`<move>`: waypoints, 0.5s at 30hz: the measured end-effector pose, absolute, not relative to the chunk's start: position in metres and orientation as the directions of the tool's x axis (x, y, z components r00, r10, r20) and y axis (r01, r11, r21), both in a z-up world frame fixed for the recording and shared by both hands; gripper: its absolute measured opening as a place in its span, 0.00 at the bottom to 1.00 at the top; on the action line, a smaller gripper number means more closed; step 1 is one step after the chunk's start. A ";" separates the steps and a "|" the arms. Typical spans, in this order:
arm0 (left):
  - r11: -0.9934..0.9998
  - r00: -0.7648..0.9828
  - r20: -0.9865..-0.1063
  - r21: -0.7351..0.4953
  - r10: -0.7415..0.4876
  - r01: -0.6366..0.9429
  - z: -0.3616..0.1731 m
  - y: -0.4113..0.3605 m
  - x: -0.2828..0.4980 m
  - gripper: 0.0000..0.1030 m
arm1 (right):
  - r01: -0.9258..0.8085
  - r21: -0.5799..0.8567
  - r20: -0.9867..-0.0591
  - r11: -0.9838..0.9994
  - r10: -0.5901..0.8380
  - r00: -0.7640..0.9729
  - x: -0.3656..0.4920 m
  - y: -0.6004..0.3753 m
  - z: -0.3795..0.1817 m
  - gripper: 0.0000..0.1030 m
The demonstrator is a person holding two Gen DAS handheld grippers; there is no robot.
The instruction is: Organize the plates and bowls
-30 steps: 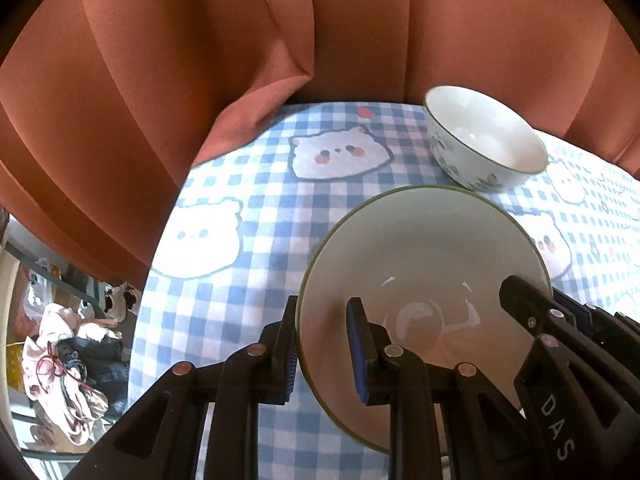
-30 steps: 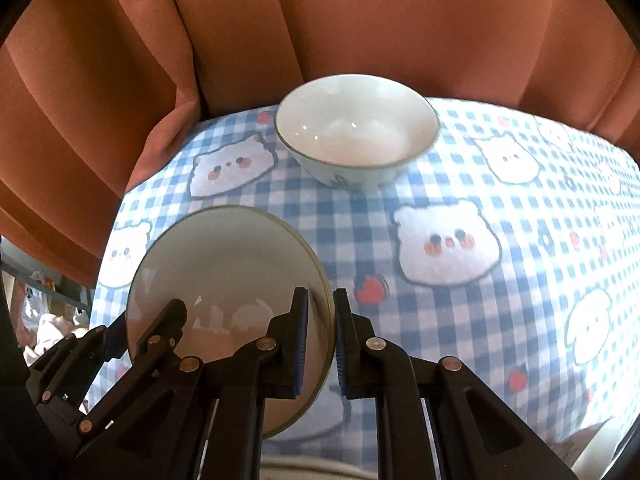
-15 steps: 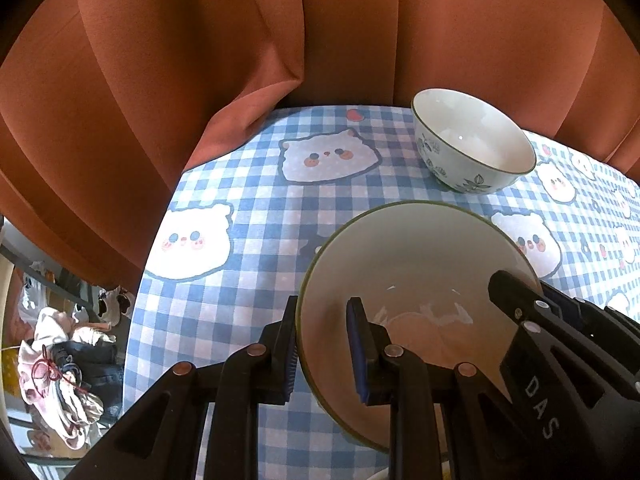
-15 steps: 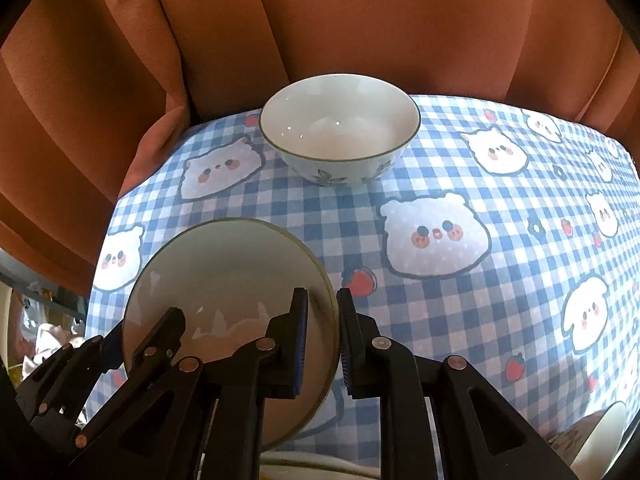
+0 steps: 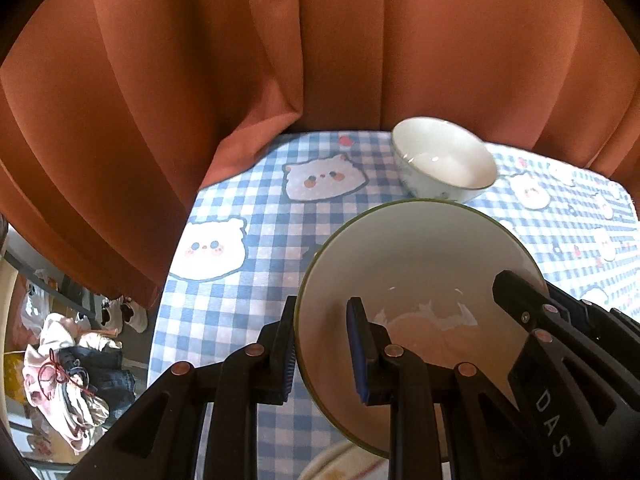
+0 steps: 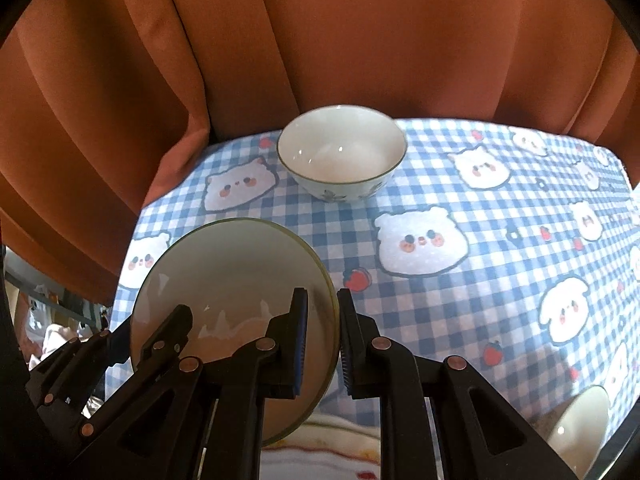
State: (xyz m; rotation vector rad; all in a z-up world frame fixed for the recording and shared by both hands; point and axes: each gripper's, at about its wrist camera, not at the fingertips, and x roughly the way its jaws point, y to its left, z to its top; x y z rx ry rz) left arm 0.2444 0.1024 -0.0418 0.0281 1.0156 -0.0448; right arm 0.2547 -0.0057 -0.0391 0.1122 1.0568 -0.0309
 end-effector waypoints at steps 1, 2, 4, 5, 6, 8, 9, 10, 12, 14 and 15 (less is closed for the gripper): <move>0.998 0.533 -0.846 0.000 -0.030 0.057 -0.038 0.101 0.241 0.20 | 0.082 0.077 -0.866 0.994 0.026 0.499 0.251 -0.007 -0.035 0.19; 0.998 0.539 -0.842 -0.001 -0.036 0.064 -0.034 0.098 0.237 0.20 | 0.087 0.075 -0.861 0.993 0.020 0.509 0.245 -0.008 -0.029 0.19; 0.997 0.550 -0.834 -0.005 -0.047 0.077 -0.027 0.093 0.228 0.20 | 0.096 0.068 -0.850 0.993 0.007 0.527 0.234 -0.011 -0.019 0.19; 0.996 0.554 -0.831 -0.008 -0.054 0.084 -0.023 0.090 0.223 0.20 | 0.103 0.064 -0.845 0.993 -0.001 0.535 0.227 -0.014 -0.013 0.19; 0.996 0.556 -0.829 -0.012 -0.060 0.089 -0.020 0.087 0.220 0.20 | 0.108 0.062 -0.842 0.992 -0.007 0.539 0.223 -0.016 -0.009 0.19; 0.995 0.556 -0.828 -0.024 -0.076 0.101 -0.015 0.080 0.210 0.20 | 0.118 0.054 -0.838 0.992 -0.019 0.545 0.213 -0.021 -0.001 0.19; 0.994 0.556 -0.827 -0.030 -0.082 0.103 -0.013 0.077 0.206 0.20 | 0.124 0.050 -0.836 0.991 -0.027 0.548 0.208 -0.025 0.003 0.19; 0.994 0.558 -0.825 -0.034 -0.088 0.106 -0.010 0.073 0.202 0.20 | 0.129 0.046 -0.834 0.991 -0.033 0.550 0.203 -0.028 0.007 0.19; 0.993 0.566 -0.820 -0.031 -0.092 0.116 -0.004 0.063 0.193 0.20 | 0.138 0.038 -0.829 0.990 -0.045 0.557 0.194 -0.034 0.014 0.19; 0.992 0.572 -0.815 -0.026 -0.092 0.122 0.000 0.054 0.186 0.20 | 0.143 0.037 -0.827 0.989 -0.050 0.561 0.186 -0.044 0.020 0.19; 0.992 0.575 -0.813 -0.023 -0.091 0.125 0.002 0.050 0.183 0.20 | 0.146 0.039 -0.825 0.988 -0.051 0.563 0.181 -0.049 0.023 0.19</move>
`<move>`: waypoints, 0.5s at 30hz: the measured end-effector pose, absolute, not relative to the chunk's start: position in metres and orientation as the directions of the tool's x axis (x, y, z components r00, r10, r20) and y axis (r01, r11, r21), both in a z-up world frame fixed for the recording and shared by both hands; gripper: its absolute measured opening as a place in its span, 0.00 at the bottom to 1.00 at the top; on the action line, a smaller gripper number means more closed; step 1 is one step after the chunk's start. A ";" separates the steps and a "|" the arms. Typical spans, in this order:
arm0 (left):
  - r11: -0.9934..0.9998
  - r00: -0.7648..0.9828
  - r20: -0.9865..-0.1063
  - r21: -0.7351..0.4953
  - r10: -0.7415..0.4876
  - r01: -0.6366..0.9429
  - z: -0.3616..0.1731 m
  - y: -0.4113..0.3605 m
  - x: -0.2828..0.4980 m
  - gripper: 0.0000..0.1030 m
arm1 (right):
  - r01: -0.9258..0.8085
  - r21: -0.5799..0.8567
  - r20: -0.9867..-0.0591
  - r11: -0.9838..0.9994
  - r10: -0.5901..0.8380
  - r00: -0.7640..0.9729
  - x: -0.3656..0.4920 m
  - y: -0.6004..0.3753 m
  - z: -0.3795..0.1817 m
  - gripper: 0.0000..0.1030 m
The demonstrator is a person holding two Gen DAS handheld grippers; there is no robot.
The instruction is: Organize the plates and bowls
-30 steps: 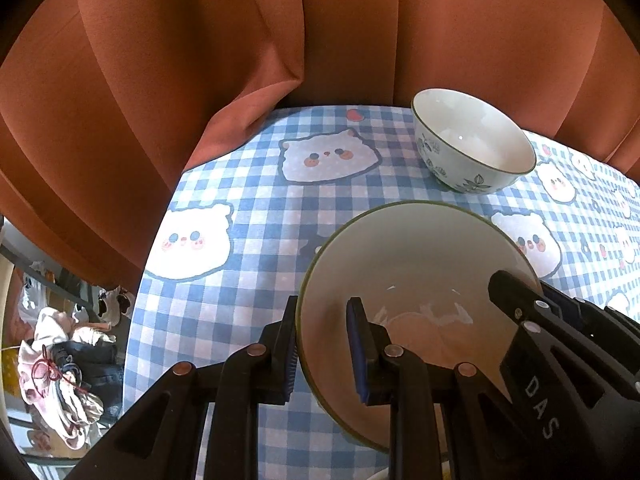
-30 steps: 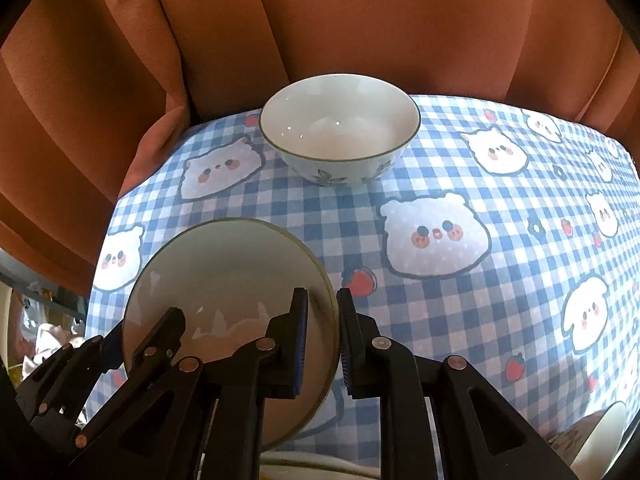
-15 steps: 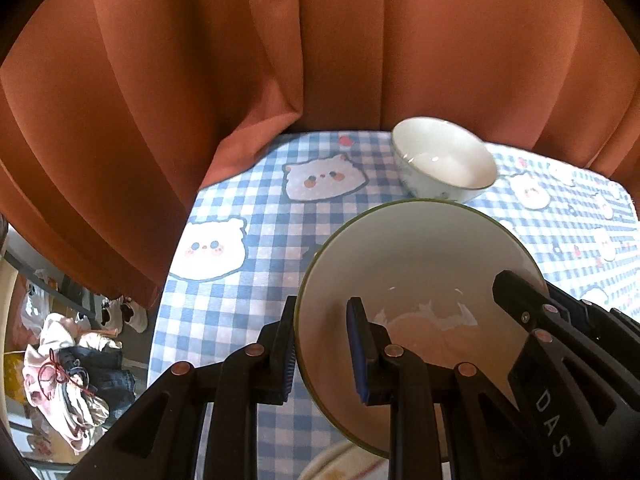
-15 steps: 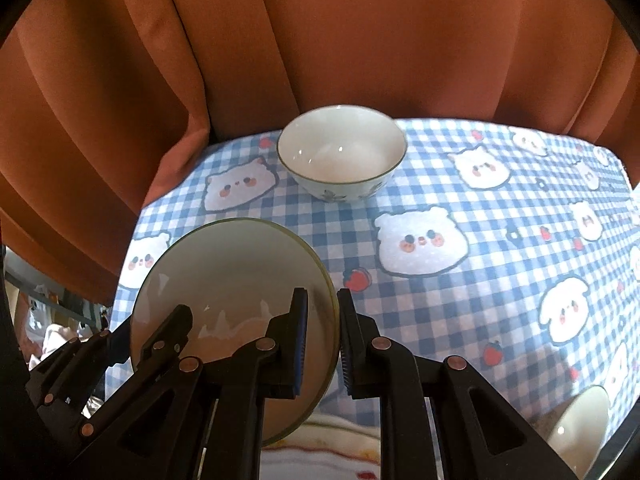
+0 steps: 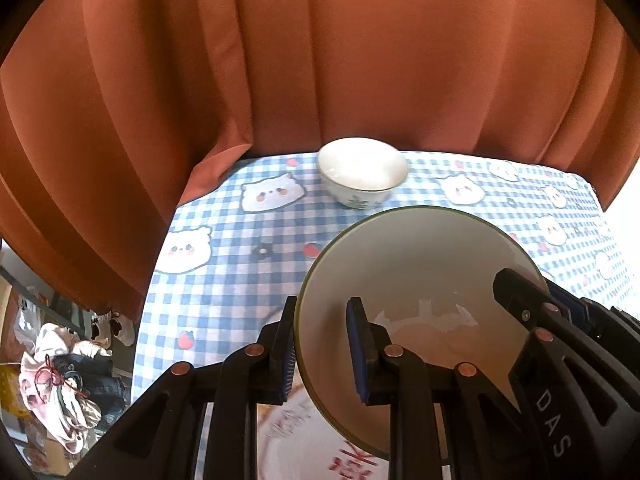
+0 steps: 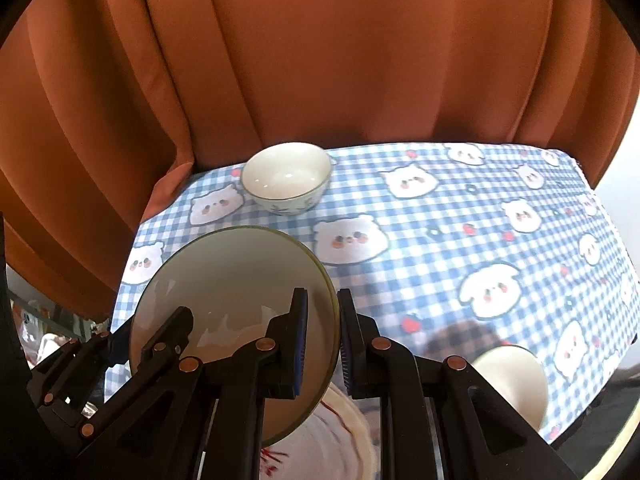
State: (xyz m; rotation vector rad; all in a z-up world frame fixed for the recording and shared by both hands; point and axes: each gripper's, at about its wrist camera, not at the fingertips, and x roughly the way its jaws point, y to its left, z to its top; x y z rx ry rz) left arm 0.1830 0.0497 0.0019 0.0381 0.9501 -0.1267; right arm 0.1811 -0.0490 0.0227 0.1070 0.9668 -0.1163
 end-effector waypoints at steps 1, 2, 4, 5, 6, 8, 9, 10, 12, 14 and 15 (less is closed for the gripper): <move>0.992 0.577 -0.812 -0.020 -0.090 0.127 0.003 0.044 0.180 0.20 | 0.151 0.043 -0.823 0.988 -0.051 0.566 0.177 -0.055 0.026 0.19; 0.992 0.578 -0.811 -0.018 -0.089 0.127 0.005 0.039 0.177 0.20 | 0.152 0.045 -0.822 0.987 -0.050 0.567 0.173 -0.060 0.027 0.19; 0.992 0.581 -0.810 -0.012 -0.084 0.126 0.007 0.025 0.170 0.20 | 0.158 0.055 -0.821 0.986 -0.045 0.570 0.166 -0.072 0.029 0.19; 0.992 0.584 -0.808 -0.009 -0.081 0.125 0.008 0.019 0.166 0.20 | 0.158 0.059 -0.820 0.986 -0.043 0.571 0.162 -0.079 0.030 0.19; 0.992 0.585 -0.808 -0.005 -0.076 0.123 0.009 0.013 0.163 0.20 | 0.157 0.061 -0.819 0.986 -0.041 0.573 0.158 -0.086 0.031 0.19; 0.994 0.572 -0.817 -0.013 -0.075 0.112 0.010 -0.002 0.157 0.20 | 0.147 0.060 -0.820 0.987 -0.035 0.571 0.153 -0.100 0.032 0.19; 0.994 0.567 -0.820 -0.020 -0.079 0.110 0.010 -0.010 0.153 0.20 | 0.145 0.064 -0.824 0.987 -0.030 0.565 0.151 -0.107 0.032 0.19; 0.994 0.563 -0.822 -0.025 -0.082 0.109 0.011 -0.017 0.150 0.20 | 0.140 0.065 -0.827 0.988 -0.025 0.562 0.148 -0.114 0.032 0.19; 0.994 0.569 -0.819 -0.021 -0.079 0.108 0.013 -0.033 0.143 0.20 | 0.128 0.062 -0.825 0.990 -0.022 0.565 0.141 -0.131 0.034 0.19; 0.995 0.572 -0.817 -0.020 -0.074 0.101 0.013 -0.049 0.136 0.20 | 0.122 0.060 -0.823 0.991 -0.020 0.567 0.135 -0.146 0.035 0.19; 0.995 0.571 -0.818 -0.021 -0.074 0.099 0.012 -0.055 0.133 0.20 | 0.120 0.067 -0.826 0.991 -0.013 0.564 0.131 -0.155 0.034 0.19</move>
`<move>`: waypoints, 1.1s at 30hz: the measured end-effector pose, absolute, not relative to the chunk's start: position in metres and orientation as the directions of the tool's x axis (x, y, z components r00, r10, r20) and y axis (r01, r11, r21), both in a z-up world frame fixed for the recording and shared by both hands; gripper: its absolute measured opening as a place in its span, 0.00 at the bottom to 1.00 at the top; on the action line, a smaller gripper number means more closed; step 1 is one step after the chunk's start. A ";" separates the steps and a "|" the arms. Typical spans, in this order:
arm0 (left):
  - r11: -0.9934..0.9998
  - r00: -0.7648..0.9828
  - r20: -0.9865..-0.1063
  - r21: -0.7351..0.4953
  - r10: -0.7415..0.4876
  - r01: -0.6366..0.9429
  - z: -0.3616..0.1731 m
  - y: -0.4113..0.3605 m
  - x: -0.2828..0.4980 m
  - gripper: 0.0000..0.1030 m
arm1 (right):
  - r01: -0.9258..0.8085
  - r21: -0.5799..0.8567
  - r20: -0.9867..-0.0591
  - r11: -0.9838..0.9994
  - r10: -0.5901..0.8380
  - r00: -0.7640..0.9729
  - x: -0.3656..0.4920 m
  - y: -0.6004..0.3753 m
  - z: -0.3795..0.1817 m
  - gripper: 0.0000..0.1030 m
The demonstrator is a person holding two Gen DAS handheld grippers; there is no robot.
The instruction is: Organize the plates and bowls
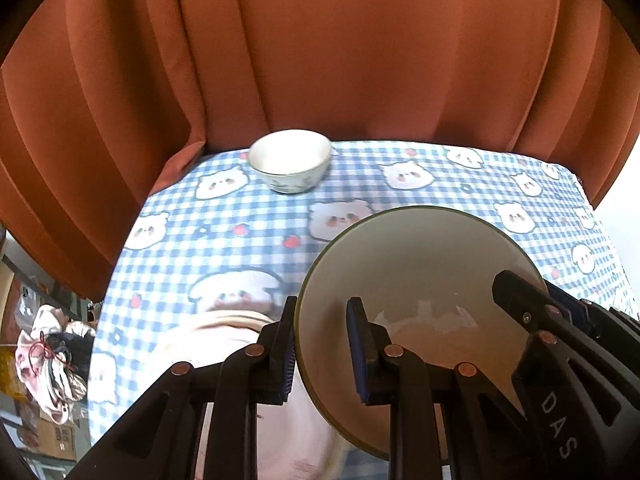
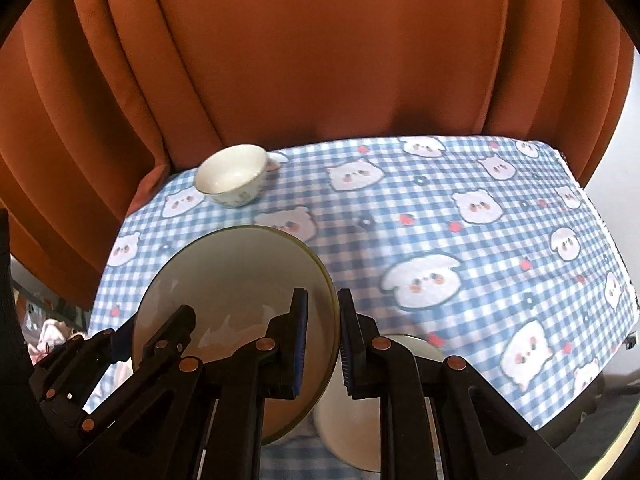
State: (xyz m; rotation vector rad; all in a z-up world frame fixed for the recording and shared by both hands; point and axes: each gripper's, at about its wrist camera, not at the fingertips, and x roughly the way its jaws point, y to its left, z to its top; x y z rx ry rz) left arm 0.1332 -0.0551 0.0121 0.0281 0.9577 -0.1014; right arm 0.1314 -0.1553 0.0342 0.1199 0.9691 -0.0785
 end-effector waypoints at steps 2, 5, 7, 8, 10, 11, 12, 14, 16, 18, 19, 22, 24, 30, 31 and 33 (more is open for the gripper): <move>0.996 0.565 -0.822 -0.028 -0.074 0.089 0.009 -0.069 0.126 0.20 | 0.112 0.074 -0.827 0.991 -0.002 0.562 0.125 -0.173 0.033 0.19; 0.997 0.560 -0.826 -0.028 -0.066 0.077 0.003 -0.085 0.118 0.20 | 0.100 0.069 -0.827 0.993 0.001 0.562 0.116 -0.191 0.031 0.19; 0.998 0.558 -0.828 -0.023 -0.056 0.066 -0.002 -0.096 0.111 0.20 | 0.084 0.067 -0.829 0.994 0.009 0.559 0.111 -0.202 0.028 0.19; 0.998 0.556 -0.829 -0.020 -0.051 0.062 -0.004 -0.099 0.109 0.20 | 0.075 0.067 -0.831 0.995 0.014 0.556 0.108 -0.209 0.026 0.19; 0.999 0.551 -0.834 -0.011 -0.038 0.053 -0.010 -0.107 0.104 0.20 | 0.063 0.069 -0.835 0.996 0.023 0.550 0.106 -0.216 0.022 0.19; 0.999 0.545 -0.838 -0.007 -0.031 0.047 -0.013 -0.111 0.102 0.20 | 0.054 0.071 -0.840 0.996 0.030 0.541 0.103 -0.221 0.018 0.19; 0.999 0.541 -0.840 -0.005 -0.027 0.042 -0.016 -0.113 0.101 0.20 | 0.049 0.072 -0.843 0.996 0.035 0.536 0.102 -0.224 0.015 0.19; 0.999 0.530 -0.848 -0.001 -0.018 0.033 -0.023 -0.119 0.098 0.20 | 0.039 0.077 -0.853 0.996 0.045 0.520 0.100 -0.231 0.007 0.19; 1.000 0.519 -0.855 -0.001 -0.014 0.025 -0.030 -0.123 0.096 0.20 | 0.030 0.077 -0.861 0.997 0.051 0.506 0.099 -0.236 0.000 0.19; 1.000 0.508 -0.862 -0.002 -0.010 0.017 -0.035 -0.125 0.096 0.20 | 0.024 0.081 -0.867 0.996 0.058 0.494 0.099 -0.240 -0.006 0.19; 1.000 0.500 -0.866 0.001 -0.004 0.009 -0.039 -0.127 0.095 0.20 | 0.021 0.083 -0.870 0.996 0.063 0.488 0.099 -0.242 -0.008 0.19; 1.000 0.482 -0.876 0.005 0.007 -0.005 -0.047 -0.130 0.095 0.20 | 0.008 0.091 -0.878 0.996 0.076 0.473 0.100 -0.245 -0.016 0.19; 1.000 0.473 -0.881 0.008 0.013 -0.012 -0.051 -0.131 0.095 0.20 | 0.001 0.095 -0.884 0.995 0.084 0.459 0.101 -0.247 -0.022 0.19; 0.999 0.446 -0.894 0.026 0.038 -0.034 -0.061 -0.134 0.095 0.20 | -0.019 0.101 -0.899 0.995 0.099 0.426 0.106 -0.250 -0.037 0.19; 0.999 0.444 -0.895 0.024 0.036 -0.034 -0.062 -0.134 0.095 0.20 | -0.022 0.102 -0.901 0.995 0.101 0.421 0.106 -0.250 -0.039 0.19; 0.999 0.441 -0.896 0.029 0.041 -0.035 -0.063 -0.136 0.096 0.20 | -0.029 0.100 -0.903 0.995 0.103 0.416 0.108 -0.250 -0.041 0.19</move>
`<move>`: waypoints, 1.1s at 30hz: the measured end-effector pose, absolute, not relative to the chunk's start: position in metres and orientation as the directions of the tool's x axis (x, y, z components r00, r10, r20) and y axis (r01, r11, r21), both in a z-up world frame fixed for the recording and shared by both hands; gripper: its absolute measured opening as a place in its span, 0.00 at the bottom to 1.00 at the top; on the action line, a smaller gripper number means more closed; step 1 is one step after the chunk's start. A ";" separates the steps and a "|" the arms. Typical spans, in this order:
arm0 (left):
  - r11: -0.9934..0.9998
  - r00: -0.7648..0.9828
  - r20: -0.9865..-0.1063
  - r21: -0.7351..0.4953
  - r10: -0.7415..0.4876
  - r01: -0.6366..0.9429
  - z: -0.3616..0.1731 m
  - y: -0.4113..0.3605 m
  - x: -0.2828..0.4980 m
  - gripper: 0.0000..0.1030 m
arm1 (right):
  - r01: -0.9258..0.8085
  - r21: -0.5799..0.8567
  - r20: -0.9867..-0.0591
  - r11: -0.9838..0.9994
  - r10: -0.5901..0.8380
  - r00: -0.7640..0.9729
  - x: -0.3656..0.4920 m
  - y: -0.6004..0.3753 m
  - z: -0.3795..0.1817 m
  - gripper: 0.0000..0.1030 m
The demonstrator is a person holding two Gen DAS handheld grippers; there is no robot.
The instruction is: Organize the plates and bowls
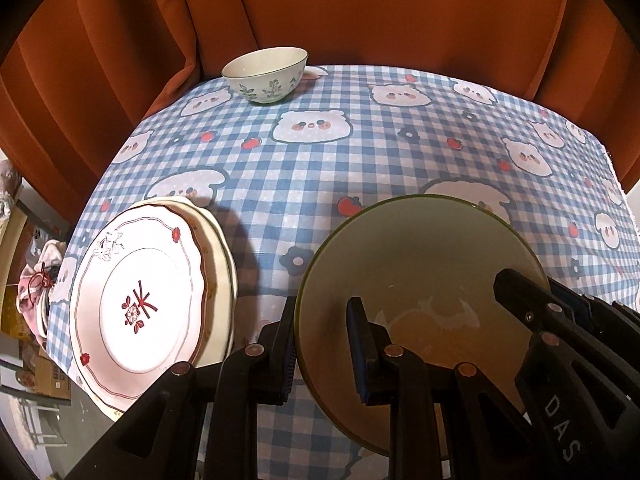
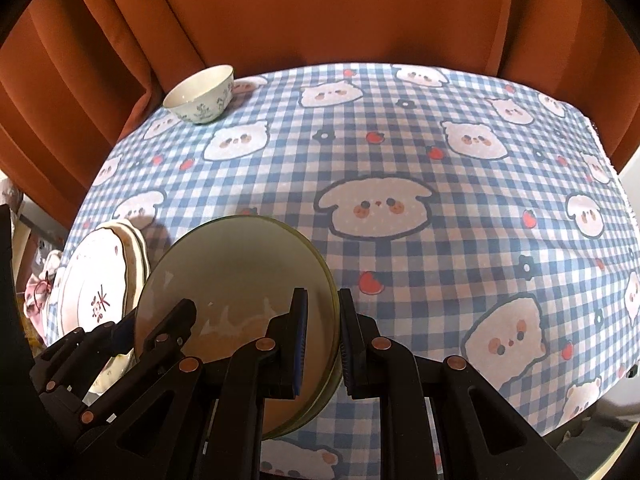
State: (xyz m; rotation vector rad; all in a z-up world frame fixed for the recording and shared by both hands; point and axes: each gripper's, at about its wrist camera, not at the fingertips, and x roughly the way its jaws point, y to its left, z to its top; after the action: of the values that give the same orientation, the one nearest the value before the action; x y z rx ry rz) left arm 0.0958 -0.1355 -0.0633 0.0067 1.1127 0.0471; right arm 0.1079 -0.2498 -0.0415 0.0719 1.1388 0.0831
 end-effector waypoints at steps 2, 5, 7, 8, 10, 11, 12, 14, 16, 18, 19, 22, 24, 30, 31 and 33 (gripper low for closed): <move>0.999 0.441 -0.896 0.031 0.041 -0.032 -0.064 -0.136 0.095 0.20 | -0.038 0.090 -0.903 0.995 0.098 0.418 0.108 -0.249 -0.042 0.19; 0.999 0.428 -0.903 0.033 0.039 -0.023 -0.070 -0.139 0.094 0.20 | -0.039 0.085 -0.903 0.996 0.093 0.419 0.108 -0.249 -0.043 0.19; 0.999 0.425 -0.904 0.041 0.045 -0.018 -0.072 -0.142 0.092 0.20 | -0.043 0.074 -0.903 0.996 0.085 0.422 0.107 -0.250 -0.044 0.19; 0.999 0.427 -0.903 0.049 0.050 -0.014 -0.073 -0.143 0.091 0.20 | -0.047 0.063 -0.902 0.997 0.077 0.425 0.105 -0.250 -0.045 0.19; 0.999 0.428 -0.902 0.051 0.051 -0.011 -0.074 -0.143 0.089 0.20 | -0.057 0.055 -0.898 0.997 0.074 0.434 0.101 -0.250 -0.045 0.19; 0.999 0.428 -0.902 0.051 0.050 -0.011 -0.074 -0.143 0.088 0.20 | -0.058 0.054 -0.897 0.997 0.074 0.436 0.100 -0.251 -0.045 0.19; 0.999 0.430 -0.901 0.051 0.050 -0.009 -0.074 -0.143 0.088 0.20 | -0.061 0.051 -0.895 0.997 0.073 0.440 0.099 -0.251 -0.045 0.19; 0.999 0.435 -0.899 0.052 0.050 -0.006 -0.074 -0.143 0.087 0.20 | -0.064 0.046 -0.890 0.997 0.070 0.450 0.097 -0.250 -0.046 0.19; 0.998 0.439 -0.897 0.056 0.051 -0.001 -0.075 -0.143 0.086 0.20 | -0.064 0.043 -0.886 0.997 0.068 0.460 0.095 -0.250 -0.046 0.19; 0.999 0.438 -0.898 0.047 0.036 0.013 -0.075 -0.144 0.086 0.26 | -0.054 0.035 -0.887 0.998 0.056 0.459 0.094 -0.250 -0.047 0.19; 0.999 0.435 -0.900 0.031 0.018 0.025 -0.076 -0.144 0.085 0.31 | -0.048 0.029 -0.887 0.998 0.048 0.459 0.093 -0.250 -0.048 0.19; 0.999 0.434 -0.901 0.011 -0.009 0.045 -0.077 -0.145 0.082 0.37 | -0.033 0.030 -0.898 0.999 0.042 0.438 0.091 -0.250 -0.052 0.19; 0.998 0.433 -0.901 -0.001 -0.028 0.063 -0.078 -0.145 0.081 0.39 | -0.022 0.037 -0.902 0.999 0.043 0.430 0.089 -0.251 -0.054 0.20; 0.992 0.445 -0.889 -0.067 -0.106 0.103 -0.071 -0.138 0.074 0.61 | 0.020 0.028 -0.911 0.999 0.017 0.411 0.084 -0.249 -0.057 0.52; 0.992 0.453 -0.884 -0.073 -0.114 0.106 -0.068 -0.136 0.073 0.66 | 0.026 0.021 -0.909 0.999 0.008 0.417 0.083 -0.248 -0.055 0.54; 0.990 0.470 -0.874 -0.083 -0.128 0.115 -0.062 -0.131 0.071 0.71 | 0.032 0.008 -0.902 0.999 -0.007 0.432 0.080 -0.245 -0.049 0.57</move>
State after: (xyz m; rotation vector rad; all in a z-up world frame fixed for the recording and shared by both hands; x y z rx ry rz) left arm 0.0712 -0.1312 -0.0616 -0.0133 1.0716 -0.1490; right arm 0.0803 -0.2450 -0.0485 0.0246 1.1236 -0.0239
